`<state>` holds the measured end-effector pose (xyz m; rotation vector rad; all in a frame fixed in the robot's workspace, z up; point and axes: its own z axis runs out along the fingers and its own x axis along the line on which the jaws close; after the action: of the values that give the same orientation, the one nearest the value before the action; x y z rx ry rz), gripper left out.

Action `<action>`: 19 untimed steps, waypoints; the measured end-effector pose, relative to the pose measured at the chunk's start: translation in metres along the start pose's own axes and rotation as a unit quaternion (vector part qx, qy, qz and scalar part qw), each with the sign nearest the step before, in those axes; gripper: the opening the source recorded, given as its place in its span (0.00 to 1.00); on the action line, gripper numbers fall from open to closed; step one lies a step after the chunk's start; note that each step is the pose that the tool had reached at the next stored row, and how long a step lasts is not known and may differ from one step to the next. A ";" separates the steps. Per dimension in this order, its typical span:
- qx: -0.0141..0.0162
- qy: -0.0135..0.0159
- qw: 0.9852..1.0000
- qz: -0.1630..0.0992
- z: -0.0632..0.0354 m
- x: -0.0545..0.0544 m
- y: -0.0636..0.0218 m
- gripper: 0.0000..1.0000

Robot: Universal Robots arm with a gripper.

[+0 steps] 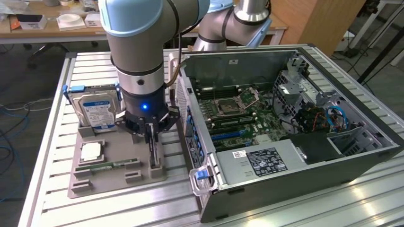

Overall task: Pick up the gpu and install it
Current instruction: 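Pick up the gpu and move the gpu toward the slot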

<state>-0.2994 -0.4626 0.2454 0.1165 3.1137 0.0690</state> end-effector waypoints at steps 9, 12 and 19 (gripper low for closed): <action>0.000 0.000 1.000 0.000 -0.0024 0.000 0.0001 0.26; 0.000 0.000 1.000 0.000 -0.0055 0.000 0.0003 0.26; 0.000 0.000 1.000 0.000 -0.0153 0.000 0.0007 0.26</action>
<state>-0.2994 -0.4626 0.2608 0.1167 3.1136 0.0689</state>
